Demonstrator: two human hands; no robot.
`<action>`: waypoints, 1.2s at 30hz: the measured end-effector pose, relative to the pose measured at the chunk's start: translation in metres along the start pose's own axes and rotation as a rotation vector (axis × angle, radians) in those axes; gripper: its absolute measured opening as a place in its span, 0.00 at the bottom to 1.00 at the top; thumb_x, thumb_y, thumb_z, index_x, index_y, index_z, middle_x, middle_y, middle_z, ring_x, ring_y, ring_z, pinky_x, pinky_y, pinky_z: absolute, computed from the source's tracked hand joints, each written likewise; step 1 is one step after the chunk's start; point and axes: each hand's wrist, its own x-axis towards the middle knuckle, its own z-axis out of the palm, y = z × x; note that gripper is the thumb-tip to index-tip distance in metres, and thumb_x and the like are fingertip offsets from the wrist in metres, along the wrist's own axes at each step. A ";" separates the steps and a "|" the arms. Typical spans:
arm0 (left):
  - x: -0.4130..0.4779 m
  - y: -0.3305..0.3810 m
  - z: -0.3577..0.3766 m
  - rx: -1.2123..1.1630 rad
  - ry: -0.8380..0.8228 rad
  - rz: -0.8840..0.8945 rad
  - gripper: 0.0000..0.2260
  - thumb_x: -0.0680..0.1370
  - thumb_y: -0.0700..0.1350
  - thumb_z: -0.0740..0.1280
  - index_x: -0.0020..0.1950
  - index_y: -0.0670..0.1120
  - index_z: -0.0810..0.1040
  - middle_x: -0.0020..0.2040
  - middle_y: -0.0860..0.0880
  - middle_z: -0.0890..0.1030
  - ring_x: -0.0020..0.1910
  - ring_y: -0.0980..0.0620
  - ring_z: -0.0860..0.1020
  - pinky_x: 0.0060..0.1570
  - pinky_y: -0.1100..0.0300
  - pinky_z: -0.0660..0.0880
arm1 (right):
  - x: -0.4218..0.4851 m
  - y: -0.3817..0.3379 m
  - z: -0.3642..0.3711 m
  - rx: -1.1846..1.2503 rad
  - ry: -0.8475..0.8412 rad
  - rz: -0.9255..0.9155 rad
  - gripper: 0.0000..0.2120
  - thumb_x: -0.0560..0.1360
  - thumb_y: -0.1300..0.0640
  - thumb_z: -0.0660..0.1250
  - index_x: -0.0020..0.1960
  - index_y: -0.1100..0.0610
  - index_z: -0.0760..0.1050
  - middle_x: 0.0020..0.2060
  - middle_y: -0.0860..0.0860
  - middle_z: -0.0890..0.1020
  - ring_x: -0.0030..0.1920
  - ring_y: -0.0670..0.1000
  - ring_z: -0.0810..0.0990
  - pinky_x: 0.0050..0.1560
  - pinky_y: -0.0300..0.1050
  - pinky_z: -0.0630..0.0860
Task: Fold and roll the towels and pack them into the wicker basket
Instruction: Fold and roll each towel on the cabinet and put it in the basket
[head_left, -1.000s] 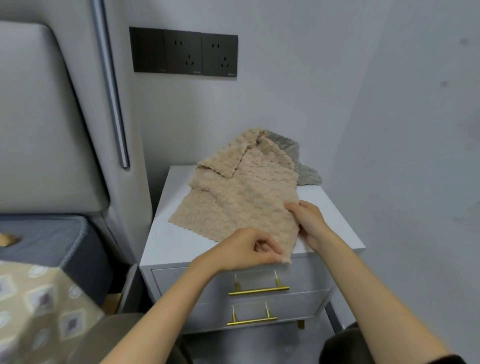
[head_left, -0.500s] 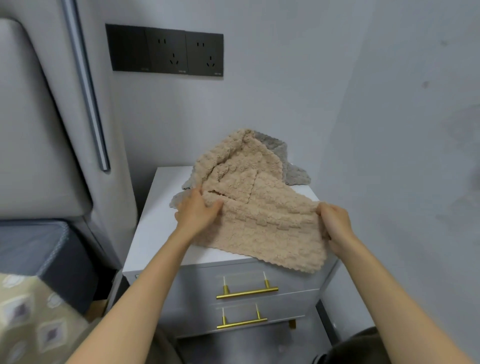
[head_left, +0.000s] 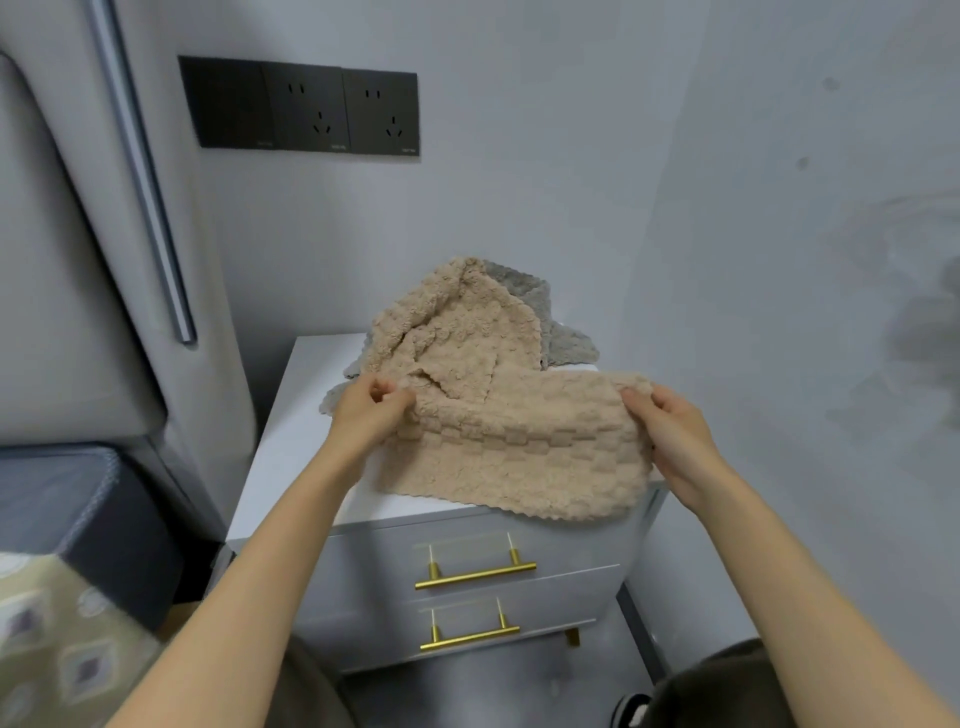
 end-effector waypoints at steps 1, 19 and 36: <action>-0.005 0.004 -0.001 -0.069 -0.017 -0.001 0.07 0.77 0.42 0.66 0.41 0.46 0.70 0.37 0.48 0.75 0.33 0.52 0.71 0.31 0.61 0.65 | -0.002 -0.002 -0.004 0.030 0.026 -0.023 0.07 0.80 0.59 0.62 0.50 0.56 0.79 0.45 0.53 0.84 0.46 0.50 0.82 0.41 0.40 0.77; -0.030 0.012 -0.016 -0.195 -0.169 0.163 0.20 0.70 0.44 0.75 0.60 0.52 0.78 0.51 0.45 0.81 0.47 0.53 0.80 0.46 0.58 0.78 | -0.023 -0.011 -0.042 0.100 0.005 -0.150 0.08 0.77 0.58 0.66 0.54 0.59 0.80 0.46 0.51 0.85 0.47 0.48 0.83 0.43 0.38 0.78; -0.019 0.022 -0.010 -0.131 0.032 0.205 0.09 0.79 0.55 0.62 0.44 0.52 0.71 0.38 0.47 0.81 0.34 0.51 0.78 0.29 0.57 0.70 | -0.019 -0.023 -0.012 0.033 0.135 -0.326 0.06 0.81 0.53 0.62 0.50 0.53 0.77 0.41 0.48 0.84 0.39 0.44 0.83 0.37 0.37 0.78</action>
